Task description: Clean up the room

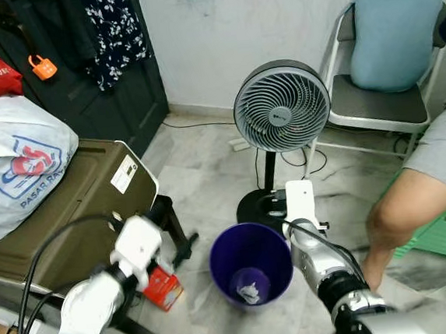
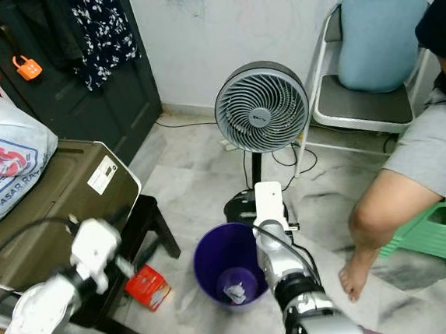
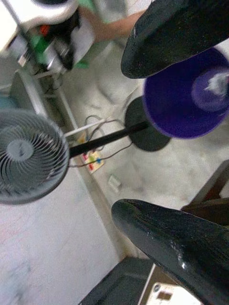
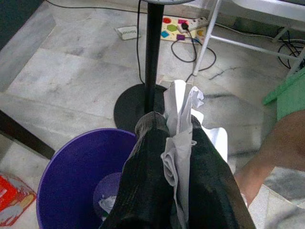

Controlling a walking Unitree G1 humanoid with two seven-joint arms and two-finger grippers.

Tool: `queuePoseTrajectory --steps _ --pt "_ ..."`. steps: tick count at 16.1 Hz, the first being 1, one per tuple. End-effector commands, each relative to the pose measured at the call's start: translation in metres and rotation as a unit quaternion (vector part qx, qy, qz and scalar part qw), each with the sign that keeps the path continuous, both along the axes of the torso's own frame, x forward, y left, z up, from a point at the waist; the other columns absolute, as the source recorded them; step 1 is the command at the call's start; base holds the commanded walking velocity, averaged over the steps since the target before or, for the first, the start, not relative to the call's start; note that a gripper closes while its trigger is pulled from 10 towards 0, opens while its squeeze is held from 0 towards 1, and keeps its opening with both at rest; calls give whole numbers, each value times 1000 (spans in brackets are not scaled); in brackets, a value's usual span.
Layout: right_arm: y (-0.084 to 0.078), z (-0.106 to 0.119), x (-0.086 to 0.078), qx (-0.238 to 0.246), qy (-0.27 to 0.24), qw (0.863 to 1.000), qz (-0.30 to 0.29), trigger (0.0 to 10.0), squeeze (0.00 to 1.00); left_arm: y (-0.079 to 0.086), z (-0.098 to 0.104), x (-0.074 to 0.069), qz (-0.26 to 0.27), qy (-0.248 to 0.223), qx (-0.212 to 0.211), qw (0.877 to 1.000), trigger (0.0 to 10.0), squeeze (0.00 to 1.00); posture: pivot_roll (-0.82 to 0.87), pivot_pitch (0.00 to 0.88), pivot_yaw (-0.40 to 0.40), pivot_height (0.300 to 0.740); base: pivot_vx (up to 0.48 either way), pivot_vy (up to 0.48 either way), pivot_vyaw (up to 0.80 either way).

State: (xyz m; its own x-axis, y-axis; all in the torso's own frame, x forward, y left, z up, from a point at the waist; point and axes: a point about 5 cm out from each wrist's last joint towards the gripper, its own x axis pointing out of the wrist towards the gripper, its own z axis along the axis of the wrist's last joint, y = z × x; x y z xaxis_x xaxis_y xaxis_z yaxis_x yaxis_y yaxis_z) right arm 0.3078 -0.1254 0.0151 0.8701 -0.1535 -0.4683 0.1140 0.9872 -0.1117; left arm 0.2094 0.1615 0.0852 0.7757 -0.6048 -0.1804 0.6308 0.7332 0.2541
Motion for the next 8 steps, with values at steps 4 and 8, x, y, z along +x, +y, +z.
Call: queuePoseTrajectory --steps 4,8 --pt "9 2 5 7 2 1000 -5 10000 0 20 17 -10 26 -13 35 999 10000 0 315 58 118 740 0 0 0" --pt "29 7 8 17 -12 1000 17 10000 0 27 48 -14 49 -58 42 996 10000 0 354 120 158 740 0 0 0"
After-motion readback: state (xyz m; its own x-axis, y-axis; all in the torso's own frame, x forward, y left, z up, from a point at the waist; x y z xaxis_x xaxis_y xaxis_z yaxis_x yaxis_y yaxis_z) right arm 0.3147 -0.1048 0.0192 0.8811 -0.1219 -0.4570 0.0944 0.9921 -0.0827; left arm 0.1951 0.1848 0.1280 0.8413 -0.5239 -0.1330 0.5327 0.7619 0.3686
